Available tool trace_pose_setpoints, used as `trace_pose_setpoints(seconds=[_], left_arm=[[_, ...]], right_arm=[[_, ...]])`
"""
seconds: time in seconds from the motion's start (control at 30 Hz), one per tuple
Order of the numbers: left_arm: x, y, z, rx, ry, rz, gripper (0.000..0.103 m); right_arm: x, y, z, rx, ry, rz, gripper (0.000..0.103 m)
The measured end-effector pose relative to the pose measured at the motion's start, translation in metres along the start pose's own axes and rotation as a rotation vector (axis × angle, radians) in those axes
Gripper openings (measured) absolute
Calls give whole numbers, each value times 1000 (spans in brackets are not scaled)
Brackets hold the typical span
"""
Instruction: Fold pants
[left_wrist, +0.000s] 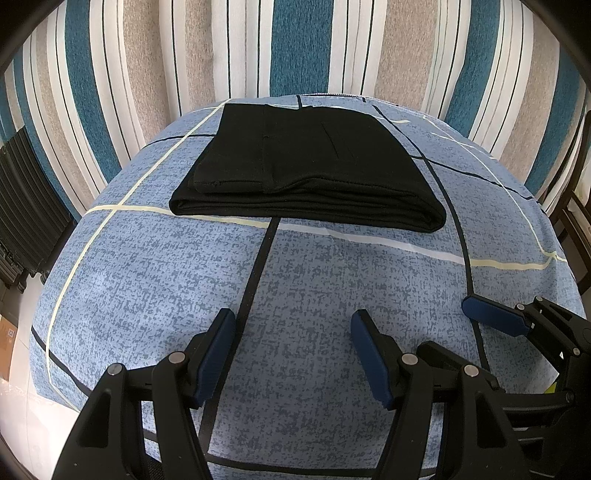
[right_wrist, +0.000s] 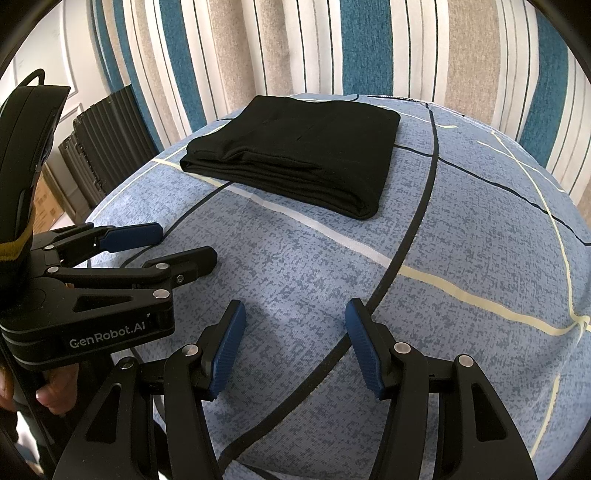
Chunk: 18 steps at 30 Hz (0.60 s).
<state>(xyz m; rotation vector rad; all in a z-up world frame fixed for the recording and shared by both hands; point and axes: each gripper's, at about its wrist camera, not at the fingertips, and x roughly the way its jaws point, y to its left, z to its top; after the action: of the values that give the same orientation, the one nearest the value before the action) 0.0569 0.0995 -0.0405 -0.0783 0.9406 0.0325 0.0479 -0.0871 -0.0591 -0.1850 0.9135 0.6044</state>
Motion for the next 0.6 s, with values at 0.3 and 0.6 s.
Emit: trace_pose_setpoints(seconds=[0.3,0.6], left_arm=[[0,0,0,-2,0,-2,68],[-2,1,-4,-17,-3,-4,68]], right_arm=[[0,0,0,-1,-1,0,57],[0,-1,0,-5,-3,0,57]])
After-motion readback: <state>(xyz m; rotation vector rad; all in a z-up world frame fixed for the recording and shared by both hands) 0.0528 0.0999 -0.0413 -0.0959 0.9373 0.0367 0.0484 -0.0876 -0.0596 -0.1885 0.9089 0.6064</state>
